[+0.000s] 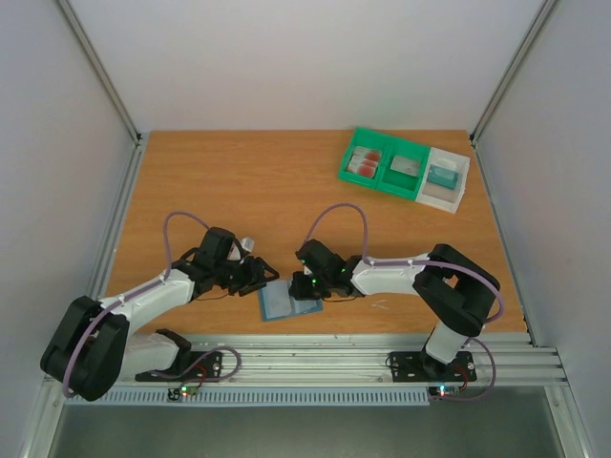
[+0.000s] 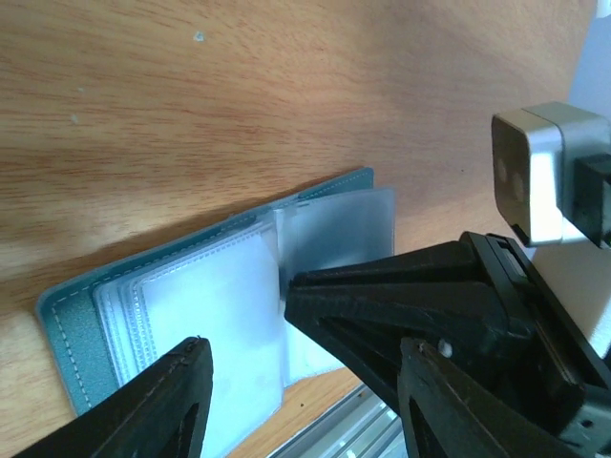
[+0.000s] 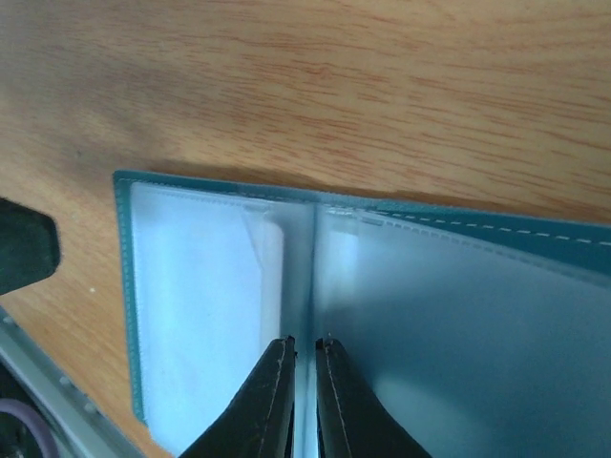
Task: Take the credit cards out of the card holder
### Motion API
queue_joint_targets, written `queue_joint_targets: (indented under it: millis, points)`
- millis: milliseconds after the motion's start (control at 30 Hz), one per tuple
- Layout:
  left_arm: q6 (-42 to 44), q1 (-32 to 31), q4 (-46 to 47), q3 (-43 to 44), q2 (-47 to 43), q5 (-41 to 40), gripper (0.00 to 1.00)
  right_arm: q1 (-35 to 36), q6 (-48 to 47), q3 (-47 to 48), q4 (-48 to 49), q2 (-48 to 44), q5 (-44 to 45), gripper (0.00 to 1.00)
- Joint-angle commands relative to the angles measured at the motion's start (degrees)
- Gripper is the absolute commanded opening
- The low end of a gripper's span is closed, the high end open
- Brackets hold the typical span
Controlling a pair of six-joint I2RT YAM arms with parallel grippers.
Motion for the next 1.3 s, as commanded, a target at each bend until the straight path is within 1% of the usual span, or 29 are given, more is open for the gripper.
queue_joint_targets:
  millis: [0,200,333,367,500,633,800,1000,1267]
  points:
    - [1.8,0.3,1.0,-0.1,0.8,-1.2,0.55,0.5,0.2,0.2,-0.6,-2.4,-2.3,0.11]
    - [1.1,0.3,2.2,-1.7,0.5,-1.4,0.55,0.5,0.5,1.9,-0.4,-0.8,-3.9,0.15]
    - [0.9,0.3,2.2,-1.6,0.6,-1.2,0.55,0.5,0.2,2.8,-1.6,2.2,-4.1,0.16]
    - [0.9,0.3,2.2,-1.6,0.6,-1.0,0.55,0.5,0.2,2.9,-2.4,3.0,-3.8,0.15]
    - [0.2,0.3,3.1,-1.5,0.6,0.5,0.55,0.5,1.1,1.0,-3.0,4.0,-1.3,0.07]
    - [0.0,0.3,3.4,-1.6,0.5,1.2,0.56,0.5,1.8,-0.9,-2.8,3.9,0.0,0.02]
    - [0.4,0.3,2.3,-1.1,0.6,0.9,0.56,0.5,2.1,-2.1,-2.0,3.3,0.3,0.01]
    - [1.8,0.3,0.2,-0.4,1.7,0.0,0.59,0.5,2.2,-2.2,-1.1,3.3,-0.2,0.01]
    - [1.8,0.3,3.7,-0.7,4.5,1.0,0.60,0.5,2.6,-2.9,0.7,3.1,-1.3,0.01]
